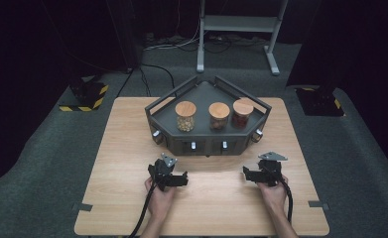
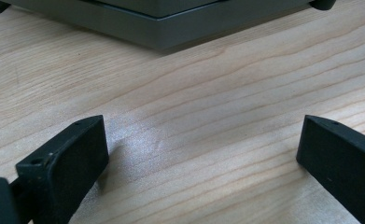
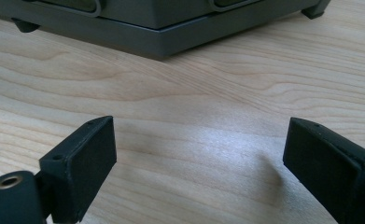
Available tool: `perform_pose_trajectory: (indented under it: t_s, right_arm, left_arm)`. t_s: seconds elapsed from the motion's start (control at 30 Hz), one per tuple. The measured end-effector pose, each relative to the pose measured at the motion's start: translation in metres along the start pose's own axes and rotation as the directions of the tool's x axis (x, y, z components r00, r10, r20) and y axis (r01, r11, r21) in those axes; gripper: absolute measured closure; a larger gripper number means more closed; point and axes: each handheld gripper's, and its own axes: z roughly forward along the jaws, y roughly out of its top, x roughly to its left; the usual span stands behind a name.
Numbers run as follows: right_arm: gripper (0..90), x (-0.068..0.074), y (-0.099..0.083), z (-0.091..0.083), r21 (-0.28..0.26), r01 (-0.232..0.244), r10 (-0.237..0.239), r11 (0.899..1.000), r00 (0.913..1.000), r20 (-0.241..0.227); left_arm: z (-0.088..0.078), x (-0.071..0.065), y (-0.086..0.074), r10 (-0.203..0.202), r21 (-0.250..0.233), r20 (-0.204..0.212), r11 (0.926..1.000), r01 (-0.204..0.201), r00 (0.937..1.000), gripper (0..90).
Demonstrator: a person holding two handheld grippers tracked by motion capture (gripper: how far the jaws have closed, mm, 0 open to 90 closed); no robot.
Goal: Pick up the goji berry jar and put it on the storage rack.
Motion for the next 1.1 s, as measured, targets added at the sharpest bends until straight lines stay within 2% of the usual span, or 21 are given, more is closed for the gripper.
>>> perform_pose_trajectory:
  t_s: [0.67,1.1]
  right_arm:
    - [8.9,0.009,0.003,0.010,0.017,0.025,-0.025,1.000,0.9996,-0.011]
    - [8.5,0.014,0.004,0.012,0.017,0.034,-0.034,0.999,0.9994,0.001]
  left_arm:
    - [0.000,0.000,0.000,0.000,0.000,0.000,1.0000,0.000,1.0000,2.1]
    - [0.000,0.000,0.000,0.000,0.000,-0.001,1.0000,0.000,1.0000,2.1]
